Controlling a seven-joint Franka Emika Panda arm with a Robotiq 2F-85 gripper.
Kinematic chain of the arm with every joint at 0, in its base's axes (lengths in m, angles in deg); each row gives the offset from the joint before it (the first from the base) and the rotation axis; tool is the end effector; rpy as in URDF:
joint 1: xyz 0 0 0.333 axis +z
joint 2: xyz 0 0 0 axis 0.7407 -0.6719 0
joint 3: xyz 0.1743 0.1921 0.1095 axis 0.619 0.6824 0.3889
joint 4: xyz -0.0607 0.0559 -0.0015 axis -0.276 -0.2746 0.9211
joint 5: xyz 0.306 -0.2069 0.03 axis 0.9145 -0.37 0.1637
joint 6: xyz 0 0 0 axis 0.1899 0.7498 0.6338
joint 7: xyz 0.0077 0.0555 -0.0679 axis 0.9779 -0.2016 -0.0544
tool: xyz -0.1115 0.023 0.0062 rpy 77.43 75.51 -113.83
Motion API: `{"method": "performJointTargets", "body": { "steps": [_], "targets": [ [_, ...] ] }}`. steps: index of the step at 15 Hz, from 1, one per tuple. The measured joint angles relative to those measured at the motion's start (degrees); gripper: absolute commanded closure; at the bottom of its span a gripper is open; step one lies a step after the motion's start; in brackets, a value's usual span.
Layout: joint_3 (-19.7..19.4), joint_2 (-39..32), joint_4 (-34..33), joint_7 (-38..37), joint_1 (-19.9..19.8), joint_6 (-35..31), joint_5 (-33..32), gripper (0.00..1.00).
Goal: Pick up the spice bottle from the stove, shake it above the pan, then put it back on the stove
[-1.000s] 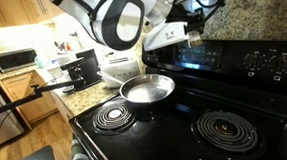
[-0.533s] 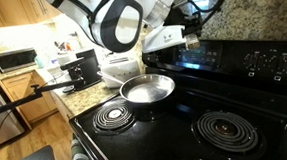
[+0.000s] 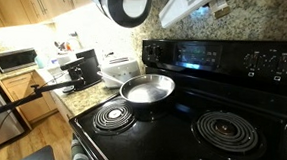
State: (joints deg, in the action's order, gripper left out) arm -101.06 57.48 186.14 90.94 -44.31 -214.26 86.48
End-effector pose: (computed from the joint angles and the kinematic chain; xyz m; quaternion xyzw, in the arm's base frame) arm 0.5875 -0.1151 0.4835 0.8149 0.0870 0.5370 0.2001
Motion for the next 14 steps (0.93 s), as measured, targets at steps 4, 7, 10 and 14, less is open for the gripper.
{"method": "performJointTargets", "body": {
  "steps": [4,7,10,14],
  "targets": [
    [-10.07,-1.9,-6.73,5.09,9.41,0.06,4.53,0.82],
    [-12.75,-4.07,-8.22,5.12,13.41,0.07,3.98,0.82],
    [-7.97,-4.64,-5.96,2.12,12.34,0.08,-1.3,0.82],
    [0.31,-4.57,-0.85,-6.11,7.23,0.07,-12.58,0.82]
  ]
}}
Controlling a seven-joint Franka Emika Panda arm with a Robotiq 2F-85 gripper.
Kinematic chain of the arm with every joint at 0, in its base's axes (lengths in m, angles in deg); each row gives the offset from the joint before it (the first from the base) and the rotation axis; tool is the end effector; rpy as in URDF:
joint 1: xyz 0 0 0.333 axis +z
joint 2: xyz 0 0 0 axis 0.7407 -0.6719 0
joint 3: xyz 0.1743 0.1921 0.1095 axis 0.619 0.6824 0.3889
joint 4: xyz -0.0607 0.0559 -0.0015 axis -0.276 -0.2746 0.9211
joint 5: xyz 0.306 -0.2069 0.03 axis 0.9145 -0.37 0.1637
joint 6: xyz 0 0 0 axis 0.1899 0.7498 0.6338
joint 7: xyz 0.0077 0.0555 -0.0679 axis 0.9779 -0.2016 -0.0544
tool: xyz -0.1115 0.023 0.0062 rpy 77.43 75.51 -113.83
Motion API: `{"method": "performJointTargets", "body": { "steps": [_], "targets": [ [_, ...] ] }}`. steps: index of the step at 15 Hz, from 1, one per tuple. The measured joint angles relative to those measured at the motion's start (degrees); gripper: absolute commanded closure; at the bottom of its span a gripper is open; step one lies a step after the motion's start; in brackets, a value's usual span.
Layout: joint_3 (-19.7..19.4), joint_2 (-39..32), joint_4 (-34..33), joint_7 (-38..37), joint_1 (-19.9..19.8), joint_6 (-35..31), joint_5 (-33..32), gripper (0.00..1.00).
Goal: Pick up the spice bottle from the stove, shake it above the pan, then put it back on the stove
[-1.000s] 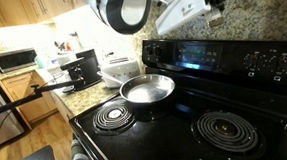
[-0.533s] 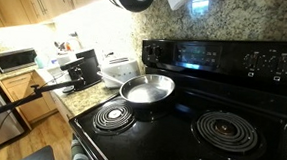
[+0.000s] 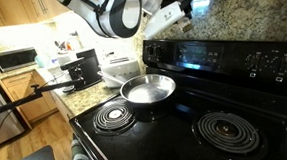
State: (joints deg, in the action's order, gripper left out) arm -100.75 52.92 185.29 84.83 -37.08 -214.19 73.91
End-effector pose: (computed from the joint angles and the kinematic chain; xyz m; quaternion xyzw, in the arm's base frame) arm 0.6129 -0.0092 0.4452 0.8090 0.2091 0.5237 0.1657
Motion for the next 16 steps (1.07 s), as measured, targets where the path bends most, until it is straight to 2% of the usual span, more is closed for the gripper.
{"method": "performJointTargets", "body": {
  "steps": [2,3,7,8,10,11,13,16],
  "targets": [
    [1.94,-0.05,2.26,-3.23,-2.24,0.0,-4.99,0.82],
    [2.54,-0.1,3.28,-4.49,-3.35,0.0,-6.98,0.57],
    [3.75,-0.39,6.44,-6.37,-5.84,0.01,-10.18,0.57],
    [3.76,-0.38,6.48,-6.37,-5.87,0.01,-10.2,0.82],
    [3.79,-0.44,6.48,-6.37,-5.83,0.01,-10.19,0.82],
    [2.64,-0.57,6.21,-5.37,-4.87,-0.01,-8.84,0.82],
    [-2.0,-0.83,4.42,-1.85,-1.12,-0.01,-5.01,0.82],
    [-12.31,-2.42,-0.98,4.73,7.38,0.0,3.25,0.82]
  ]
}}
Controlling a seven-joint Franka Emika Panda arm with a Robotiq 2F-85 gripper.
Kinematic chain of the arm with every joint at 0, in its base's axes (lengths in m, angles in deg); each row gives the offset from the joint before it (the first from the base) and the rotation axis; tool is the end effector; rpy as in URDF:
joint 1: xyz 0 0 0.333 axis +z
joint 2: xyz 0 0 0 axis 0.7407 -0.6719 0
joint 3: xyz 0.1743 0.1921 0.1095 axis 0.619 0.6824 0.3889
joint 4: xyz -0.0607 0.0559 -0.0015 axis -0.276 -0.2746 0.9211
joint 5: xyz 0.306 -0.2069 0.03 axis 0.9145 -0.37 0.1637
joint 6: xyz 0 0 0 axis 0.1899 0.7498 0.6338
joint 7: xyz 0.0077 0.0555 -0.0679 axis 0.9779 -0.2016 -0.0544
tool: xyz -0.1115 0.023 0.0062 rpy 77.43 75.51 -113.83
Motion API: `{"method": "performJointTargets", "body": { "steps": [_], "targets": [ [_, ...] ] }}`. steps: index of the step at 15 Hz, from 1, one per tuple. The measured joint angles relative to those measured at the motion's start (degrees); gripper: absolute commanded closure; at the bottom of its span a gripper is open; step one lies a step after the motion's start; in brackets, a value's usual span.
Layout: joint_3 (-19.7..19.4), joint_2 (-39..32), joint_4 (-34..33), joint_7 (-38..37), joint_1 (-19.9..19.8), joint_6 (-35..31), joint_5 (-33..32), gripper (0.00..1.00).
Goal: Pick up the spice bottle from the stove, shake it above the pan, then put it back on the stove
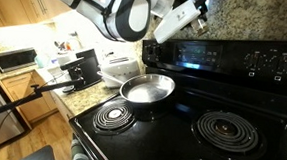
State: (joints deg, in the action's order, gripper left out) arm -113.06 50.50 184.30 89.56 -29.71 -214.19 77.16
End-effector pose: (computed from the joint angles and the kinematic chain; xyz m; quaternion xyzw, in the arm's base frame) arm 0.6150 -0.0565 0.4392 0.8109 0.2028 0.5003 0.2257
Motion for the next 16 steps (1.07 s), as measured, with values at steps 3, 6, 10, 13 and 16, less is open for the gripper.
{"method": "performJointTargets", "body": {
  "steps": [3,6,10,13,16],
  "targets": [
    [-7.73,-3.03,-4.39,1.97,6.8,0.01,4.23,0.82],
    [-8.68,-5.22,-5.02,1.97,9.13,0.02,4.16,0.82],
    [-5.0,-6.29,-4.48,1.58,7.9,0.02,0.11,0.82],
    [6.29,-4.88,-3.0,-1.79,-0.81,0.01,-11.15,0.82],
    [19.56,-2.7,1.22,-8.49,-11.54,0.01,-24.67,0.57]
  ]
}}
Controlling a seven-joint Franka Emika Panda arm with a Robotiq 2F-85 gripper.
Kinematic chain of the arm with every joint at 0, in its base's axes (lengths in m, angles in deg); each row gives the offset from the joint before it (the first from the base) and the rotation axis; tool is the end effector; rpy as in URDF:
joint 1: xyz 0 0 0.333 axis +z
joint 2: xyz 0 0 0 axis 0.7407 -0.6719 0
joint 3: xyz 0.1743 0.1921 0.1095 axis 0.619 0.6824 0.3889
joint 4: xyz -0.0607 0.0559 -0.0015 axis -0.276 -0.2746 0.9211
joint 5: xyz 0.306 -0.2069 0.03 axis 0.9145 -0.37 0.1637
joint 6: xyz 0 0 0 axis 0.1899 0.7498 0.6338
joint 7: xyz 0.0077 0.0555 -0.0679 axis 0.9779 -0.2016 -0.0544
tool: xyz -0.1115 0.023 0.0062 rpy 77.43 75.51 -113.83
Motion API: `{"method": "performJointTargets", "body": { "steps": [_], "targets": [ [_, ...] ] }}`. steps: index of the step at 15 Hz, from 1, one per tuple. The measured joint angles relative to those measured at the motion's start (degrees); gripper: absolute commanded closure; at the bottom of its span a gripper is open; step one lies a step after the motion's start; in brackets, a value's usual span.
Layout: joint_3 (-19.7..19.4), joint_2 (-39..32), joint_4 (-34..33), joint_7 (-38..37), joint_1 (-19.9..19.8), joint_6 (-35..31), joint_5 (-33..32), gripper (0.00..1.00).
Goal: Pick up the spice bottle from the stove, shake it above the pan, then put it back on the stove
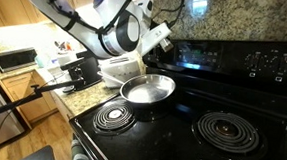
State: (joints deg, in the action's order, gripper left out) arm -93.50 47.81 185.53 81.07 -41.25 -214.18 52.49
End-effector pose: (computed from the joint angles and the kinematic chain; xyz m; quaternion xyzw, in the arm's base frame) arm 0.6136 0.0622 0.3804 0.7797 0.3758 0.4763 0.1547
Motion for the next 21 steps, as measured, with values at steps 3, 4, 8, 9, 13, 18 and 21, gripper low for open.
{"method": "performJointTargets", "body": {
  "steps": [3,4,8,9,13,18,21],
  "targets": [
    [2.1,0.5,1.29,-0.27,-1.69,0.0,-1.23,0.57],
    [2.1,0.59,1.34,-0.27,-1.72,0.0,-1.24,0.82],
    [-1.69,0.56,0.17,2.36,1.37,-0.04,2.88,0.82],
    [-4.64,0.55,-1.27,4.34,3.88,-0.05,5.99,0.82],
    [-18.51,-0.52,-8.24,12.19,15.97,-0.01,18.25,0.82],
    [-32.82,-6.64,-16.0,15.12,29.38,0.01,26.63,0.82],
    [-36.55,-10.53,-18.59,14.78,33.43,0.01,27.18,0.82]
  ]
}}
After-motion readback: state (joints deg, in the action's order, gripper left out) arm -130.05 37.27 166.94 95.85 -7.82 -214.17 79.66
